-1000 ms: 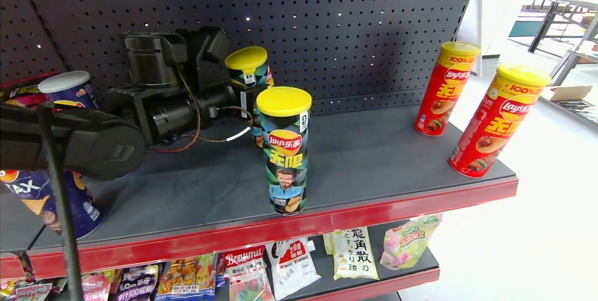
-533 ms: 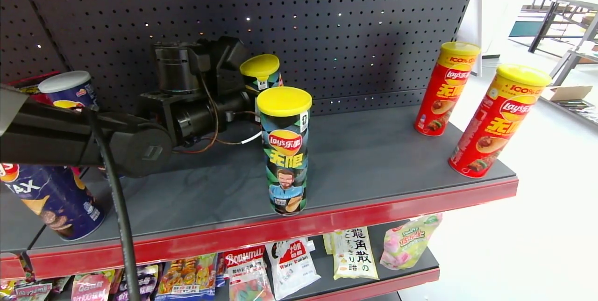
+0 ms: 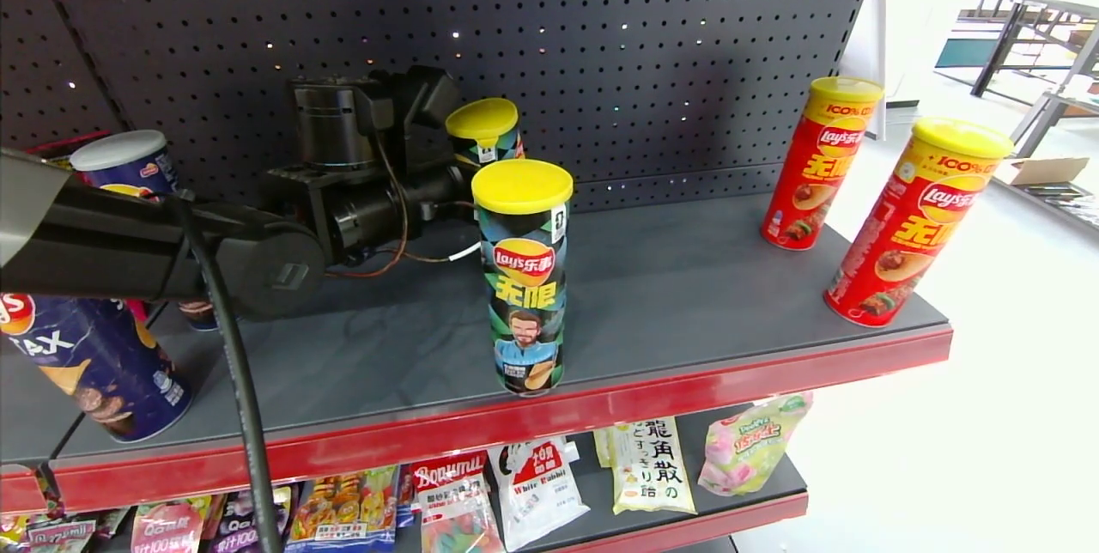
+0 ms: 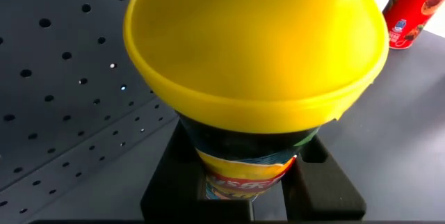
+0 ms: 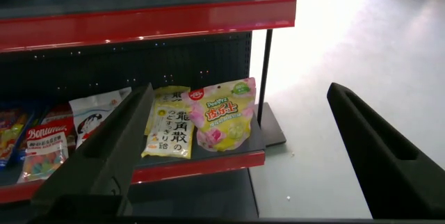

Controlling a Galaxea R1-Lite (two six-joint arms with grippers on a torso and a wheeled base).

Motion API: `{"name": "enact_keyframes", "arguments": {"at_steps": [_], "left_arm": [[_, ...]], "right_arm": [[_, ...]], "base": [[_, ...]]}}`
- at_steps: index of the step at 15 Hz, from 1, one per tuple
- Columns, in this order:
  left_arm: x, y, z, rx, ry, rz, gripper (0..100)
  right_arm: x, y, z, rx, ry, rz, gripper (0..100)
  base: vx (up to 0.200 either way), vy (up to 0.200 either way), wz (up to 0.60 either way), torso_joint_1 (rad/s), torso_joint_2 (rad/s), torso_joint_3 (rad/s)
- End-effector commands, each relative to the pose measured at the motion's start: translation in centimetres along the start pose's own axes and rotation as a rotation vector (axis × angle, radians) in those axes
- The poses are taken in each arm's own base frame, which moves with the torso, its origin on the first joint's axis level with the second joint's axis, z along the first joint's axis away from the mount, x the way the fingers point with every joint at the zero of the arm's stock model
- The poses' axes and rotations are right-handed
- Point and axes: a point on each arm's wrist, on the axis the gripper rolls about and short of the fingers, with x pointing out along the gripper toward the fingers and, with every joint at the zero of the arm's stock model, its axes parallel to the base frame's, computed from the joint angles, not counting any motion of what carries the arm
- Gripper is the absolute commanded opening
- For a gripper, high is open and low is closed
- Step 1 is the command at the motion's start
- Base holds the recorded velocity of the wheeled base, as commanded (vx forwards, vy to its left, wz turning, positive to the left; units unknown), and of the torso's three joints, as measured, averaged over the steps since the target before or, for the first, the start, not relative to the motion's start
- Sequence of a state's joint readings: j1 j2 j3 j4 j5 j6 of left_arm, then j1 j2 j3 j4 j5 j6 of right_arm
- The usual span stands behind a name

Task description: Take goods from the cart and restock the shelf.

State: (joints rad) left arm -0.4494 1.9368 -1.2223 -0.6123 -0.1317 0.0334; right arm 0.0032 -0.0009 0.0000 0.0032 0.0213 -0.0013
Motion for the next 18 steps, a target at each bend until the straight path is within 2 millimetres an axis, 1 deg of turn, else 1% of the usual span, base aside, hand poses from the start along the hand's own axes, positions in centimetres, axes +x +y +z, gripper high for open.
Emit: {"name": "enact_keyframes", "arguments": {"at_steps": [1, 6, 12, 16, 17, 18], "left_arm": [[-0.10, -0.02, 0.06, 0.000, 0.002, 0.000, 0], [-0.17, -0.39, 0.16, -0.001, 0.008, -0.013, 0], [-0.88, -0.53, 0.63, -0.002, 0.026, -0.018, 0], [-0.83, -0.53, 0.30, -0.003, 0.037, -0.017, 0], [-0.75, -0.52, 0.19, -0.002, 0.040, -0.015, 100], [-0.76, -0.52, 0.17, -0.001, 0.041, -0.016, 100]], "right_arm": [[0.01, 0.00, 0.00, 0.000, 0.001, 0.000, 100], [0.01, 0.00, 0.00, 0.000, 0.001, 0.000, 100], [0.01, 0.00, 0.00, 0.000, 0.001, 0.000, 100], [0.01, 0.00, 0.00, 0.000, 0.001, 0.000, 100], [0.01, 0.00, 0.00, 0.000, 0.001, 0.000, 100], [0.01, 0.00, 0.00, 0.000, 0.001, 0.000, 100]], "base": [[0.000, 0.000, 0.00, 0.000, 0.00, 0.000], [0.000, 0.000, 0.00, 0.000, 0.00, 0.000], [0.000, 0.000, 0.00, 0.000, 0.00, 0.000], [0.000, 0.000, 0.00, 0.000, 0.00, 0.000], [0.000, 0.000, 0.00, 0.000, 0.00, 0.000], [0.000, 0.000, 0.00, 0.000, 0.00, 0.000]]}}
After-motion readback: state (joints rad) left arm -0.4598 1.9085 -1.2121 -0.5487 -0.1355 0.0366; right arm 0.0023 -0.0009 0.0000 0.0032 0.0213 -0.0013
